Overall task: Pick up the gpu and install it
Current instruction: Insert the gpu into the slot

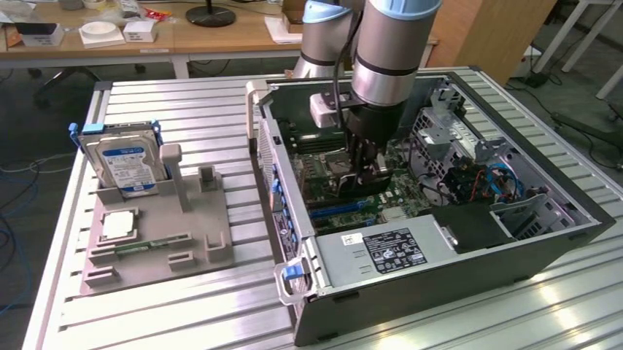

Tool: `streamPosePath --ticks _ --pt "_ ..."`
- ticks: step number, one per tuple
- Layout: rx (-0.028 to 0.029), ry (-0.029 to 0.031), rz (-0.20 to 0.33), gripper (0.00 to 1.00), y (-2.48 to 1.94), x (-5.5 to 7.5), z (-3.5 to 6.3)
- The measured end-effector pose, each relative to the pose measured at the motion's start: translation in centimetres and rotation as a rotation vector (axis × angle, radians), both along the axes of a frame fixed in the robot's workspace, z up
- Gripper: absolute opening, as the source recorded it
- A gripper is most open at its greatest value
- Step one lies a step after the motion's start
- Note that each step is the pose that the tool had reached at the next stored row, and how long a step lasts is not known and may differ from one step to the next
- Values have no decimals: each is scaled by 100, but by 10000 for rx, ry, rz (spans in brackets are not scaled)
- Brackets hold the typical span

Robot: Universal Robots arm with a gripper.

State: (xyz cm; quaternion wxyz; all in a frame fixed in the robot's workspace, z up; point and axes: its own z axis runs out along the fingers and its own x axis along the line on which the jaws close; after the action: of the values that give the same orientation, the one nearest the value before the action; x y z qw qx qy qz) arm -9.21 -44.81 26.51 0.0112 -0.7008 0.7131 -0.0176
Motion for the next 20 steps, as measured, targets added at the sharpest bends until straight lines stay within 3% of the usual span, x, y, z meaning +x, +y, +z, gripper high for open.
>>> streamPosePath --ticks 11,20 --pt "2 -1 0 26 -7 -28 -48" --pt "2 -1 -1 26 -54 -30 -63"
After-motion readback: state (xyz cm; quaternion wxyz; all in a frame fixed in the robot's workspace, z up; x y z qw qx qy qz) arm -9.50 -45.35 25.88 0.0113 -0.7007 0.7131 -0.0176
